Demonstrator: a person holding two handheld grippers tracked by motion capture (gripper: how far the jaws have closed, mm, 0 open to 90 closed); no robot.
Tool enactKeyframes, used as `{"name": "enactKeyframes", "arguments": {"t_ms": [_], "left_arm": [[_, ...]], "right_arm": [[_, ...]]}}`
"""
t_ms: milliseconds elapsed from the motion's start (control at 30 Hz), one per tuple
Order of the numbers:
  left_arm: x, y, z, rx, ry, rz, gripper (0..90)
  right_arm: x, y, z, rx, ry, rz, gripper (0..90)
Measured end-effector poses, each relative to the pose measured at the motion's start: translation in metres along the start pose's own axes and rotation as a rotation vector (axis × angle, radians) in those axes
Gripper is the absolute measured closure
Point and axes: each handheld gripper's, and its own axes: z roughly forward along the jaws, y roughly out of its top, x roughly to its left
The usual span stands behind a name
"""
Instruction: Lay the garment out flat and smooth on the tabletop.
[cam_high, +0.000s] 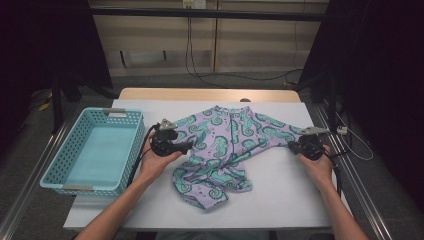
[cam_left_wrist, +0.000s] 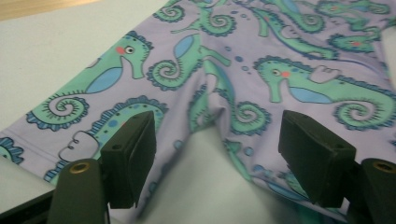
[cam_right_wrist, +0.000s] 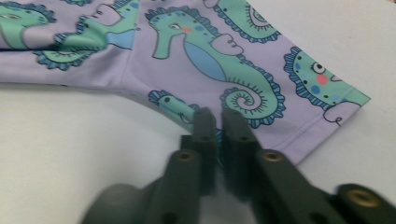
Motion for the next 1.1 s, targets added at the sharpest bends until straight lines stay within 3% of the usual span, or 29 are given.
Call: {"name": "enactKeyframes", "arguments": {"t_ms": [133,167,200,233,333,400,433,467,500,667,833,1000,1100], "left_arm": [[-0.009,-0.003,-0.015,-0.021,-0.021,0.009,26.1],[-0.012,-0.005,-0.019,-0.026,-0.027,0.017,26.1],[-0.014,-0.006,-0.023,-0.034,-0.033,0.013,26.1],[-0.017,-0.008,-0.027,-0.041,-0.039,0.017,26.1],[-0.023,-0.017,-0.039,-0.047,-0.048,0.020,26.0],[-0.027,-0.023,-0.045,-0.048,-0.059,0.025,24.6],[-0.029,-0.025,-0.048,-0.043,-0.062,0.033,24.6],[-0.032,-0.028,-0.051,-0.048,-0.066,0.031,24.6],[-0.035,-0.031,-0.053,-0.047,-0.071,0.030,24.6],[-0.049,-0.039,-0.069,-0.056,-0.085,0.056,23.5],[-0.062,-0.049,-0.075,-0.022,-0.131,0.066,33.6],[-0.075,-0.053,-0.065,0.017,-0.176,0.105,36.8],[-0.080,-0.055,-0.057,0.041,-0.184,0.124,37.8]], "right_arm": [[0.015,0.003,-0.014,-0.053,0.043,-0.002,64.8],[0.015,0.003,-0.014,-0.053,0.043,-0.002,64.8],[0.026,0.003,-0.020,-0.070,0.069,-0.013,62.5],[0.026,0.003,-0.020,-0.070,0.069,-0.013,62.5],[0.046,0.001,-0.029,-0.080,0.107,-0.038,60.7],[0.068,-0.001,-0.037,-0.097,0.161,-0.055,60.7],[0.068,-0.001,-0.037,-0.097,0.161,-0.055,60.7],[0.083,-0.001,-0.044,-0.104,0.188,-0.070,62.1],[0.083,-0.001,-0.044,-0.104,0.188,-0.070,62.1],[0.121,0.003,-0.059,-0.145,0.267,-0.130,70.4],[0.161,0.008,-0.067,-0.162,0.358,-0.200,79.7],[0.195,0.014,-0.064,-0.159,0.437,-0.269,82.5],[0.212,0.018,-0.057,-0.148,0.467,-0.302,79.0]]}}
